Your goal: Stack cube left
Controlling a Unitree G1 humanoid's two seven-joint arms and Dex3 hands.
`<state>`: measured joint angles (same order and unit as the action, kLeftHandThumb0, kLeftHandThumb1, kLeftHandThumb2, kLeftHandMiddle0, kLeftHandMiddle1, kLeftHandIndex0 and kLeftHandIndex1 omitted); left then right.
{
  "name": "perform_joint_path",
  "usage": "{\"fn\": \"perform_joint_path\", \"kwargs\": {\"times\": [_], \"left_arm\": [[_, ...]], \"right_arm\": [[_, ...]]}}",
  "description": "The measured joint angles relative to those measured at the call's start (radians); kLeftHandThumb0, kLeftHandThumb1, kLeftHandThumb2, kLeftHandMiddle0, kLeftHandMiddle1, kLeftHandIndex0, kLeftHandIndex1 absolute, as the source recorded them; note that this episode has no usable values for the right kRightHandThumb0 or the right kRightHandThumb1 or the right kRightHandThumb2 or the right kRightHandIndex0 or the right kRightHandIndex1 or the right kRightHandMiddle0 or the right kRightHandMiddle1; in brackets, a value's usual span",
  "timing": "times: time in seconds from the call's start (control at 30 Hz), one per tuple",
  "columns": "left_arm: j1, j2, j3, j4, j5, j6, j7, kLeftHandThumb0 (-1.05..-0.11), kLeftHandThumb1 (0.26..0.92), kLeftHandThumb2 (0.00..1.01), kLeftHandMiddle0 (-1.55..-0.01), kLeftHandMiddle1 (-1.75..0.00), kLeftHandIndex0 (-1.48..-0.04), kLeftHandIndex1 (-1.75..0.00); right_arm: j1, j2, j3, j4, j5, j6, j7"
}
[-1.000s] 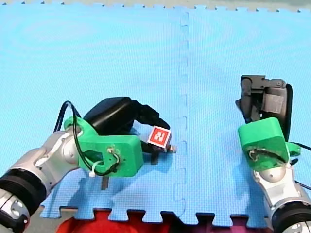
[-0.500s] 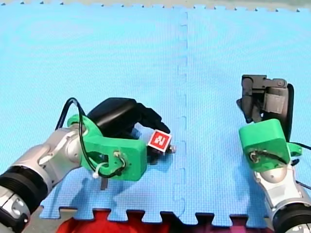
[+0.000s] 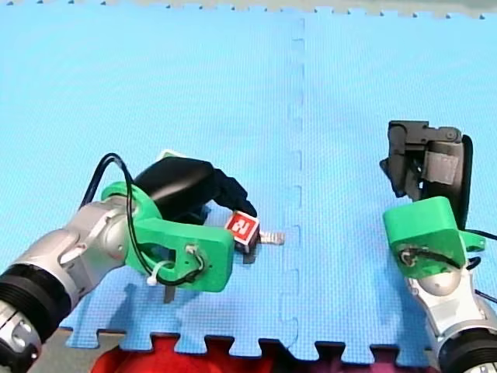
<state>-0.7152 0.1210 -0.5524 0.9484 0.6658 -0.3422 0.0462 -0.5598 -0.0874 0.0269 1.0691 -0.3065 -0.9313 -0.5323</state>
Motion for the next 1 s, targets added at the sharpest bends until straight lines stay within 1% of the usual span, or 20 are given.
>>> {"fn": "perform_joint_path", "kwargs": {"times": [0.2, 0.33, 0.47, 0.53, 0.57, 0.6, 0.63, 0.67, 0.7, 0.8, 0.9, 1.0], "left_arm": [[0.0, 0.01, -0.009, -0.009, 0.019, 0.03, 0.011, -0.488, 0.758, 0.0, -1.09, -1.25, -1.31, 0.0], [-0.002, 0.015, -0.032, -0.012, 0.056, 0.044, 0.049, -0.488, 0.761, 0.0, -1.07, -1.31, -1.31, 0.0], [-0.007, 0.016, -0.048, -0.005, 0.08, 0.051, 0.084, -0.557, 0.757, 0.0, -0.94, -1.27, -0.83, 0.0], [-0.009, 0.016, -0.05, 0.003, 0.084, 0.051, 0.092, -0.575, 0.755, 0.0, -0.9, -1.28, -0.74, 0.0], [-0.009, 0.016, -0.05, 0.006, 0.083, 0.049, 0.097, -0.668, 0.75, 0.0, -0.88, -1.32, -0.68, -0.01], [-0.009, 0.016, -0.049, 0.009, 0.082, 0.045, 0.1, -0.73, 0.75, 0.0, -0.87, -1.35, -0.64, -0.01], [-0.009, 0.016, -0.047, 0.012, 0.08, 0.042, 0.104, -0.832, 0.762, 0.01, -0.88, -1.38, -0.58, 0.0], [-0.008, 0.016, -0.045, 0.016, 0.076, 0.035, 0.109, -0.955, 0.784, 0.01, -0.88, -1.43, -0.47, 0.0], [-0.008, 0.017, -0.044, 0.019, 0.073, 0.029, 0.111, -1.001, 0.795, 0.01, -0.88, -1.45, -0.43, 0.0], [-0.008, 0.018, -0.042, 0.031, 0.068, 0.012, 0.119, -1.043, 0.824, 0.01, -0.85, -1.57, -0.37, 0.0], [-0.008, 0.018, -0.04, 0.037, 0.067, 0.003, 0.122, -1.048, 0.837, 0.01, -0.81, -1.67, -0.34, 0.0], [-0.007, 0.018, -0.034, 0.042, 0.056, -0.012, 0.125, -1.048, 0.853, 0.01, -0.79, -1.71, -0.31, 0.0]], "right_arm": [[0.001, -0.001, 0.001, 0.001, -0.007, -0.01, -0.009], [0.001, -0.003, 0.001, 0.002, -0.009, -0.013, -0.012], [0.001, -0.004, 0.001, 0.003, -0.009, -0.017, -0.012], [0.001, -0.005, 0.0, 0.005, -0.009, -0.019, -0.012], [0.001, -0.005, 0.0, 0.006, -0.009, -0.02, -0.012], [0.0, -0.005, 0.0, 0.008, -0.009, -0.021, -0.012], [0.0, -0.005, 0.0, 0.009, -0.009, -0.021, -0.012], [-0.001, -0.006, 0.0, 0.011, -0.009, -0.022, -0.012], [-0.002, -0.006, 0.0, 0.013, -0.009, -0.023, -0.013], [-0.004, -0.006, 0.0, 0.017, -0.009, -0.024, -0.014], [-0.007, -0.006, 0.001, 0.021, -0.011, -0.024, -0.016], [-0.009, -0.004, 0.003, 0.023, -0.011, -0.024, -0.017]]}}
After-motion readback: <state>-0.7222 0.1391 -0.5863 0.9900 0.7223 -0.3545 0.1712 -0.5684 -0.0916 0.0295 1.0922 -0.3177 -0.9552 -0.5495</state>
